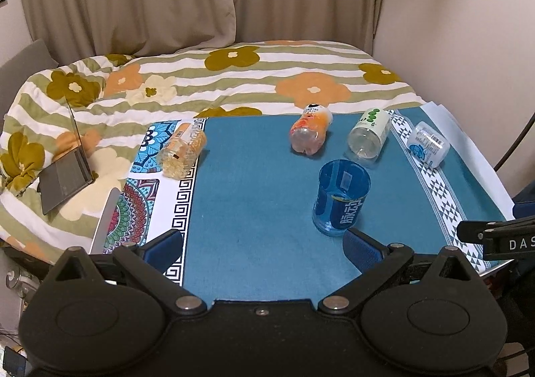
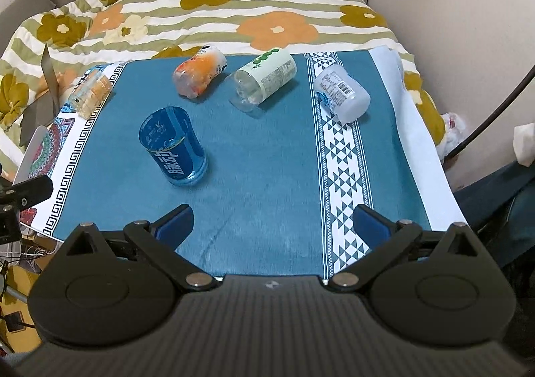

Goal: Flip cup upright

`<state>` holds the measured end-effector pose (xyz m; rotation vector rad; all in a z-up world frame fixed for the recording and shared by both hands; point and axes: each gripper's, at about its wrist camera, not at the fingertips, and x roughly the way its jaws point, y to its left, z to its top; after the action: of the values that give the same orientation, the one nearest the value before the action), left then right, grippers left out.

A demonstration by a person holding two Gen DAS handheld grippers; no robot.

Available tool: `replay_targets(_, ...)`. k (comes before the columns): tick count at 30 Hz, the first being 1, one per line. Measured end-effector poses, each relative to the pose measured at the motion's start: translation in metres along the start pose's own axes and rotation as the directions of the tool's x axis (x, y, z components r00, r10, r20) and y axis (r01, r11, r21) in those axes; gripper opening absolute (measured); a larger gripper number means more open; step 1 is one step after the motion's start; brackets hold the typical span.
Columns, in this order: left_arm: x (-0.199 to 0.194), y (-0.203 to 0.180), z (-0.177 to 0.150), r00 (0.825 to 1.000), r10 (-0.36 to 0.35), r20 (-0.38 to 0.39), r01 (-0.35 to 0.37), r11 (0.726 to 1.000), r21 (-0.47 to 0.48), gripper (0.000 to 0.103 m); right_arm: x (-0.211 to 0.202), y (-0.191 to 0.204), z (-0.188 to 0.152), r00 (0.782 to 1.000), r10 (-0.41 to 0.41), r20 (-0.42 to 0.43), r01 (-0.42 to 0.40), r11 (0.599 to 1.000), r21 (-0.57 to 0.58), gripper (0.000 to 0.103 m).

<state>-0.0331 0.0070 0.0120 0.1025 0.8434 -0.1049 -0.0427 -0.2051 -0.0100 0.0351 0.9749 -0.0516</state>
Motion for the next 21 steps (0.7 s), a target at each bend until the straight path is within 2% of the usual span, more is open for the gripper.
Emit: replay_targets(21,0.0047,-0.0021,0.0053,1.000,-0.003,0.003,0.003,1.000,0.021,0.103,0.0037,-0.0014,0.0065,1.000,0.004,-0.005,-0.004,1.000,0.003,0.103)
